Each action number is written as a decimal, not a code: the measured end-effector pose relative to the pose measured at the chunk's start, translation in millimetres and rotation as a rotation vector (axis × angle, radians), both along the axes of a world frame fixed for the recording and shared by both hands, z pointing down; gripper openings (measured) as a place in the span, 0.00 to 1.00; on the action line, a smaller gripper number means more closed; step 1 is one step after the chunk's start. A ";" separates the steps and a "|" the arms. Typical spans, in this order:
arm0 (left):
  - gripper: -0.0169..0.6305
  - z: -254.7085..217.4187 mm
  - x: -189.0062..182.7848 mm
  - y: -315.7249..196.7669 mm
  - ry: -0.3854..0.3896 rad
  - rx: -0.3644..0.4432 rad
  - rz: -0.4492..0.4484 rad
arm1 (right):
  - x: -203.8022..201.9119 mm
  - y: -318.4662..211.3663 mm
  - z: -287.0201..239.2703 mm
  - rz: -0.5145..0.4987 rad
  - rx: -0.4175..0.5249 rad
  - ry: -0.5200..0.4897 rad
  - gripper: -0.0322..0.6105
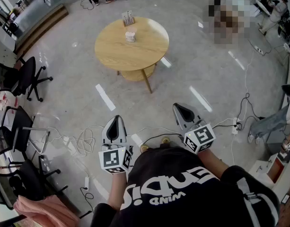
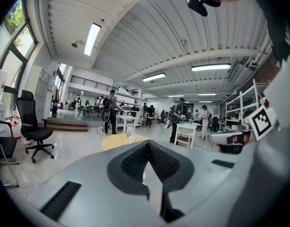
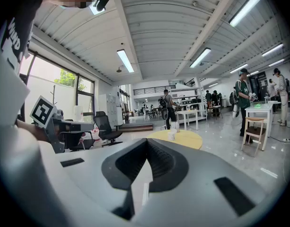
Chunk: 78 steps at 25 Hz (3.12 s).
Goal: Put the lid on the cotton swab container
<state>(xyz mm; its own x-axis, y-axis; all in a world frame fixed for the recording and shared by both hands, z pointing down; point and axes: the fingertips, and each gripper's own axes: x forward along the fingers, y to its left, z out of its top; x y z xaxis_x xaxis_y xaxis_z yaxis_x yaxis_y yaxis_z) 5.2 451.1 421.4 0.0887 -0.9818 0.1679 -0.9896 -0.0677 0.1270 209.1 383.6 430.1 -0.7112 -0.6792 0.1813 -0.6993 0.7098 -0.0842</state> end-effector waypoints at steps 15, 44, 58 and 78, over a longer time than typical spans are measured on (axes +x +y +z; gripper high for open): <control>0.04 4.5 -12.2 -2.4 0.000 -0.008 0.014 | -24.1 0.8 -1.5 -0.027 0.016 -0.006 0.05; 0.04 22.4 -40.2 -45.4 -0.033 -0.001 0.143 | -55.6 -23.7 25.0 0.098 -0.006 -0.052 0.05; 0.04 20.2 -53.8 -119.7 -0.018 -0.011 0.140 | -69.4 -99.5 25.8 0.095 -0.027 -0.043 0.05; 0.04 -6.9 -59.3 -259.5 -0.033 0.011 0.080 | -80.6 -250.7 8.5 0.018 -0.018 -0.071 0.05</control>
